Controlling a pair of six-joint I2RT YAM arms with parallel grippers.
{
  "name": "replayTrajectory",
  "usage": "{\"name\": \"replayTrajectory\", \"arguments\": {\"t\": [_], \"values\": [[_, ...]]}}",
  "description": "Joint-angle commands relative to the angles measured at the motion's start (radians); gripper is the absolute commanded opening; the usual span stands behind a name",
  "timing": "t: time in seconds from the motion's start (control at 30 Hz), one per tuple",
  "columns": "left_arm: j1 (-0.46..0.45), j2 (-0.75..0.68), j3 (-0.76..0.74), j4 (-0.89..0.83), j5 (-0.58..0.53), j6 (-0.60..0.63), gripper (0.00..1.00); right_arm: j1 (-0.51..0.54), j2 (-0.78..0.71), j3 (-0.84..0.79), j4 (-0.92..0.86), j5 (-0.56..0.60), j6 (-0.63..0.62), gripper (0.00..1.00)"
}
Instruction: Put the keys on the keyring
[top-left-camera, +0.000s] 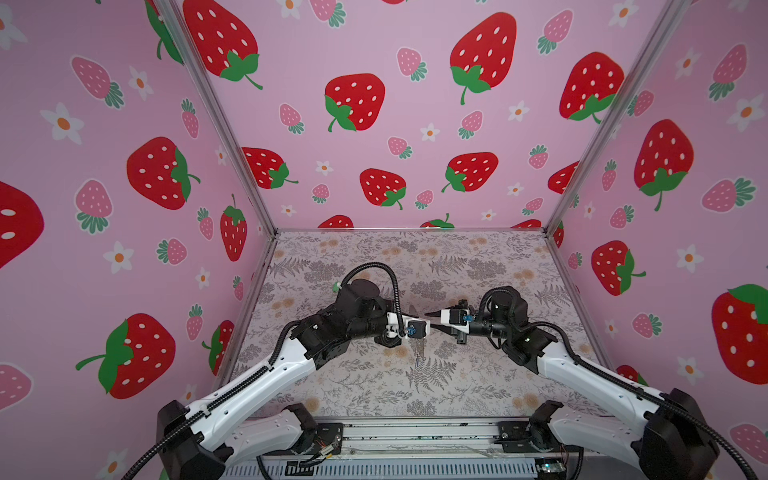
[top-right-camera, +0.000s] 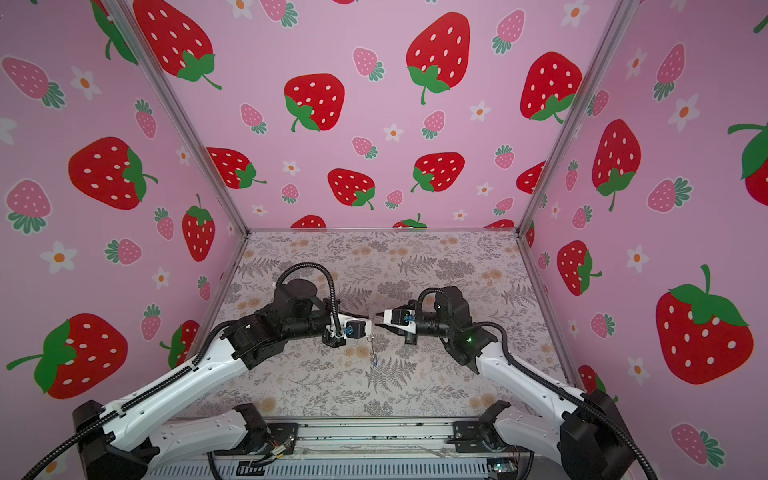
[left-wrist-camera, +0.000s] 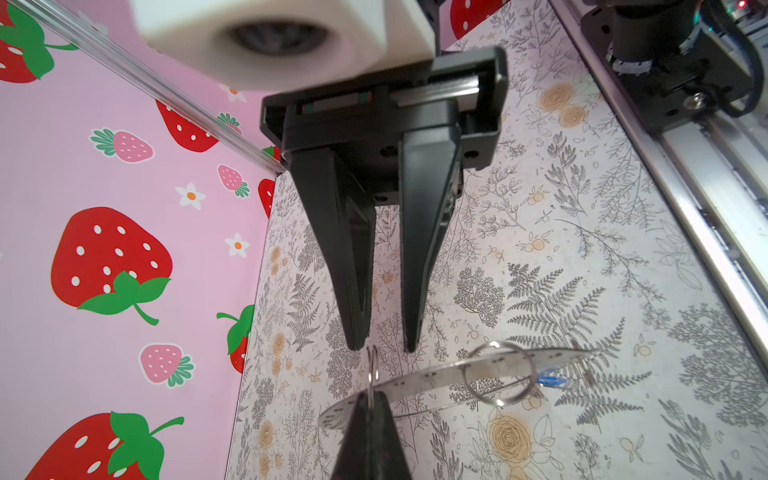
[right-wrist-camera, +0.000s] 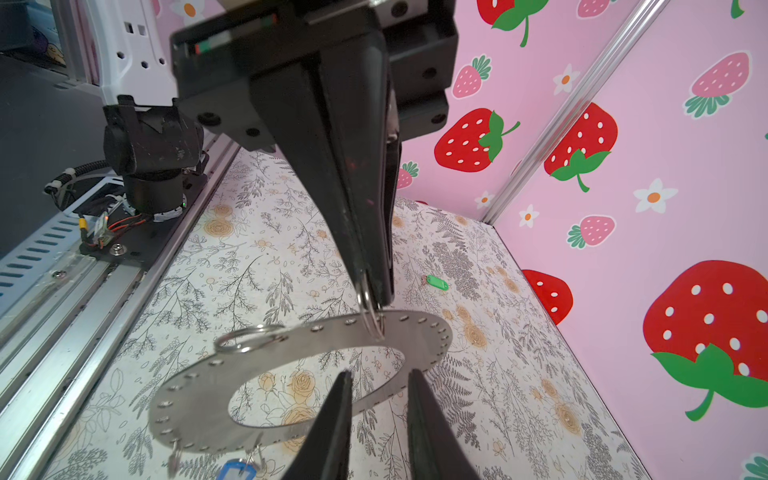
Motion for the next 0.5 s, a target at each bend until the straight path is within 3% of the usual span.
{"name": "replayTrajectory", "arguments": {"t": [0.0,0.47], "values": [[-0.006,0.011,0.066,-0.059,0.034,-0.02,0.0,0.004,0.001,0.014,0.051,-0.032,0.005,0.26],[-0.004,0.029,0.089,-0.076,0.052,-0.073,0.0,0.011,0.024,0.002,0.101,-0.051,0.047,0.24]]}}
